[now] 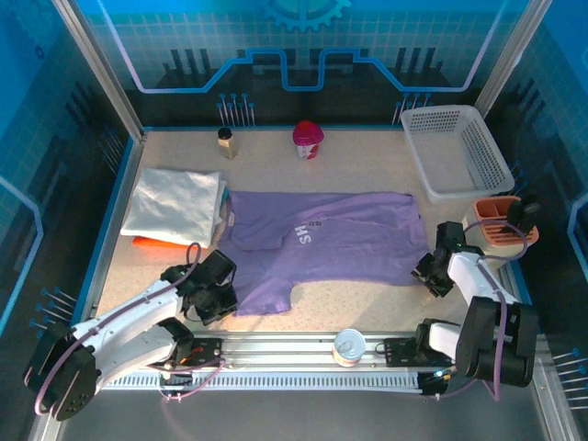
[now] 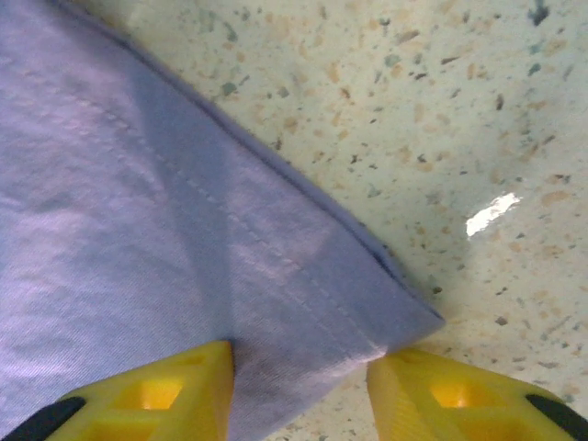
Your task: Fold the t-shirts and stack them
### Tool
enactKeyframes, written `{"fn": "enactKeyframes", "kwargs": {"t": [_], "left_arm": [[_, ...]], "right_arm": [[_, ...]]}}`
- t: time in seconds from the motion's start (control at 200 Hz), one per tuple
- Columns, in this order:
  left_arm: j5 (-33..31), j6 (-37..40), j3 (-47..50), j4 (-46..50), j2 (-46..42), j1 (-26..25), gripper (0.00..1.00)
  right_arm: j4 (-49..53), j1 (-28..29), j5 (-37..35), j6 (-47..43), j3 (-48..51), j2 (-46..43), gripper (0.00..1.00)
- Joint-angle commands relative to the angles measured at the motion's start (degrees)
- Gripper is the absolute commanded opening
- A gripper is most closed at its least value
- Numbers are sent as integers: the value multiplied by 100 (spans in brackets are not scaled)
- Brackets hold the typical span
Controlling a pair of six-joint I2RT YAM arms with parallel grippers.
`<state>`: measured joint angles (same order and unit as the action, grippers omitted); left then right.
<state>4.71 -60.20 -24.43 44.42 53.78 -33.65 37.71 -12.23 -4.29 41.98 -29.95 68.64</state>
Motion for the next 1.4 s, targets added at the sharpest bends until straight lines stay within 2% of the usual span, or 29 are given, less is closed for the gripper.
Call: {"fn": "enactKeyframes", "kwargs": {"t": [0.0, 0.085, 0.28, 0.315, 0.41, 0.61, 0.766, 1.031, 1.396], "left_arm": [[-67, 179, -135, 335, -41, 71, 0], [-59, 175, -124, 288, -42, 70, 0], [58, 203, -200, 199, -42, 72, 0], [112, 229, -253, 198, -41, 72, 0], [184, 265, -496, 313, -98, 70, 0], [-3, 401, -1220, 779, -321, 122, 0], [120, 719, -1530, 689, -162, 402, 0], [299, 1568, -2384, 521, 464, 1286, 0], [586, 2225, -3344, 149, 1534, 1922, 0]], "right_arm": [[-337, -39, 535, 32, 100, 385, 38], [-391, -40, 552, 38, 69, 473, 35], [-506, -27, 629, 33, 51, 511, 14], [-519, -33, 673, 39, 38, 499, 7], [-404, 26, 782, 122, -23, 350, 4], [-150, 108, 766, 401, -139, -344, 0], [-206, 147, 643, 548, -286, -624, 0], [-343, 149, 623, 466, -940, -42, 0], [-942, 180, 702, 636, -1350, 642, 0]]}}
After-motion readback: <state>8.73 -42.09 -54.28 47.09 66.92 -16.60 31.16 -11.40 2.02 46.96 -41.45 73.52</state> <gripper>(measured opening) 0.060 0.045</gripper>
